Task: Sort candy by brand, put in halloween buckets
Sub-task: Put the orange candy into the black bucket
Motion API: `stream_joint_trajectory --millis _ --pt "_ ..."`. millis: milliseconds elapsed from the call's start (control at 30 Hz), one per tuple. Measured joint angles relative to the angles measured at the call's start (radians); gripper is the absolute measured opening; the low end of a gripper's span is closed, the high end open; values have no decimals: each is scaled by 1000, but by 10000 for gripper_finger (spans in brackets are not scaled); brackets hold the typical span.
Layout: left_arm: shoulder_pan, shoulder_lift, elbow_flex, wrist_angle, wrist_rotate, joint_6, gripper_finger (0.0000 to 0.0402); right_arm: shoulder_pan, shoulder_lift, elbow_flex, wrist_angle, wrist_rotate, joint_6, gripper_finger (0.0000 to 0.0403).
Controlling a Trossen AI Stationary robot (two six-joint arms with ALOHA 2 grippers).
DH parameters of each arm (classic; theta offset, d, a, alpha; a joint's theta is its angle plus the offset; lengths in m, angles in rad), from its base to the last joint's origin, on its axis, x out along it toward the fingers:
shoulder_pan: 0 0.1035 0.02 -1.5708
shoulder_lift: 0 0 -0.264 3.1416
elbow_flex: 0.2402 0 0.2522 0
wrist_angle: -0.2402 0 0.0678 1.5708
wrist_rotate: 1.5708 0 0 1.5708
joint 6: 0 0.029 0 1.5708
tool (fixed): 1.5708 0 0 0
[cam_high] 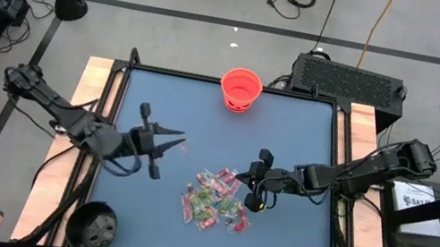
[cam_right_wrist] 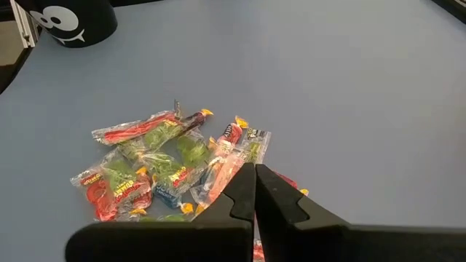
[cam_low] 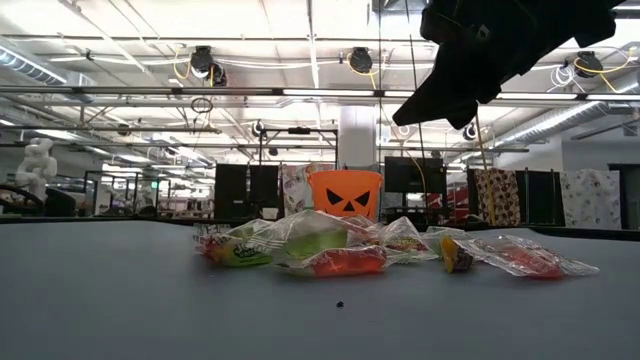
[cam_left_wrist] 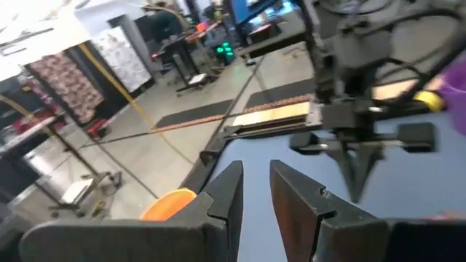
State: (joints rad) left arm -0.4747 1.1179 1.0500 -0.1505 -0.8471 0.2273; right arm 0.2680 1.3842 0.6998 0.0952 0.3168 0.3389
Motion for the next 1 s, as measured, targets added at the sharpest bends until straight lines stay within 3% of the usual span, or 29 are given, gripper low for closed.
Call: stream_joint_trajectory --millis 100,233,333,433,700,1000 --pt "-21 -24 0 -88 6 -76 77 0 0 0 1 0 0 0" --pt "10 -34 1 -318 19 -310 77 0 0 0 18 0 2 0" --pt "111 -18 -1 -492 128 -497 77 0 0 0 59 2 3 0" --pt "199 17 -31 -536 234 -545 77 0 0 0 118 4 -18 0" --pt "364 237 -45 -426 419 -506 77 -18 3 0 137 59 -71 0" --pt "438 529 -31 -197 751 -263 86 -49 11 0 -24 -74 -28 0"
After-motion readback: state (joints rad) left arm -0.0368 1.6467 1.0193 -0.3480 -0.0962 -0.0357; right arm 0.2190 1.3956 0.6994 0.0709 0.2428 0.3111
